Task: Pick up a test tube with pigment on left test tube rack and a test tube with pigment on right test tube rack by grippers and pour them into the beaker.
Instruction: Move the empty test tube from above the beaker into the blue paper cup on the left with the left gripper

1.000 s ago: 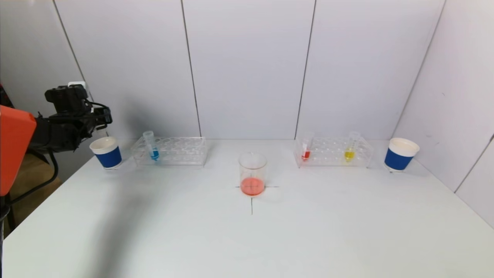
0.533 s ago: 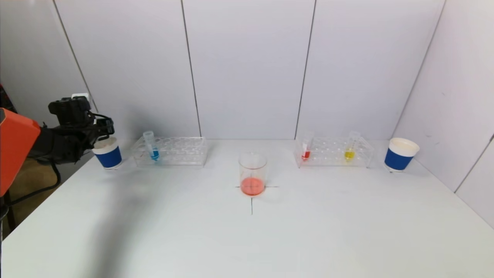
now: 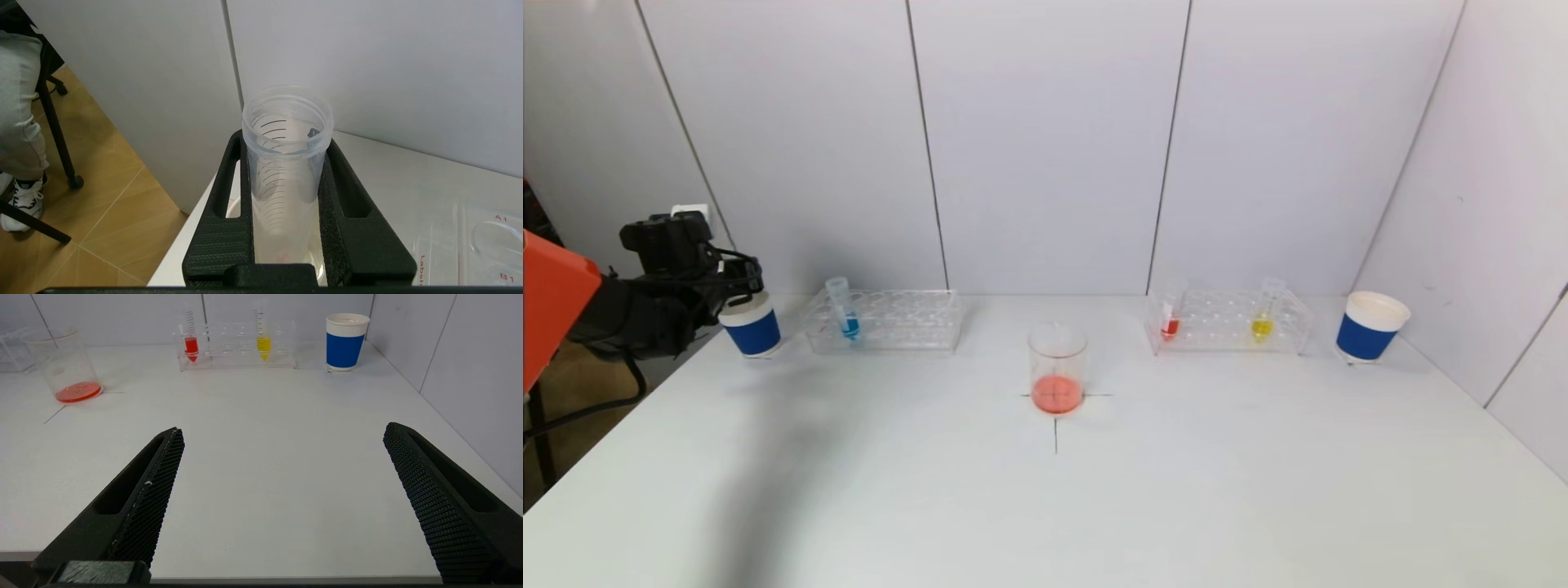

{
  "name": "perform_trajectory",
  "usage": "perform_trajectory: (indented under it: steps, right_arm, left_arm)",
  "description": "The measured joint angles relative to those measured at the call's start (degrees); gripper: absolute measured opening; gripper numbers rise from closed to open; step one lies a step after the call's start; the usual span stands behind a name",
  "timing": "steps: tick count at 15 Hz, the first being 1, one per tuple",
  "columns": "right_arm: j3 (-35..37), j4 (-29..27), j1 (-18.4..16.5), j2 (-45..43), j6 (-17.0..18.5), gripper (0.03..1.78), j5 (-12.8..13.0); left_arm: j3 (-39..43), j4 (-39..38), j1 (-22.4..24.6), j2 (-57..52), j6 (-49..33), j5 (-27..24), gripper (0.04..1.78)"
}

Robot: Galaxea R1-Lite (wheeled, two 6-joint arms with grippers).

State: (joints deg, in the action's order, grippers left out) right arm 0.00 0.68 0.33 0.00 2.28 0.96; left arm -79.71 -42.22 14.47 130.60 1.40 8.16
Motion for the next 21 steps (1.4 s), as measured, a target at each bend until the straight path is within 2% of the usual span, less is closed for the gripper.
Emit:
perform_trajectory:
  steps: [12,14,16,17,21]
  right_arm:
    - [0.00,0.02,0.00,0.00,0.00,1.77,0.00]
    - [0.00,0.00,0.00,0.00,0.00,1.77,0.00]
    - [0.00,0.02,0.00,0.00,0.00,1.77,0.00]
    - [0.00,0.02,0.00,0.00,-0.02,1.77,0.00]
    - [0.00,0.02,0.00,0.00,0.00,1.77,0.00]
  left_arm:
    - [4.58,-3.47,-0.01,-1.63,1.46,-0.22,0.46]
    - [4.63,-3.47,-0.01,-1.72,1.49,-0.15,0.52]
    - [4.99,-3.47,0.00,-1.88,1.54,-0.26,0.67]
    - [5.18,-3.49,-0.01,-2.07,1.55,-0.37,0.79]
    - [5.46,-3.56,-0.12,-2.46,1.57,-0.37,1.42]
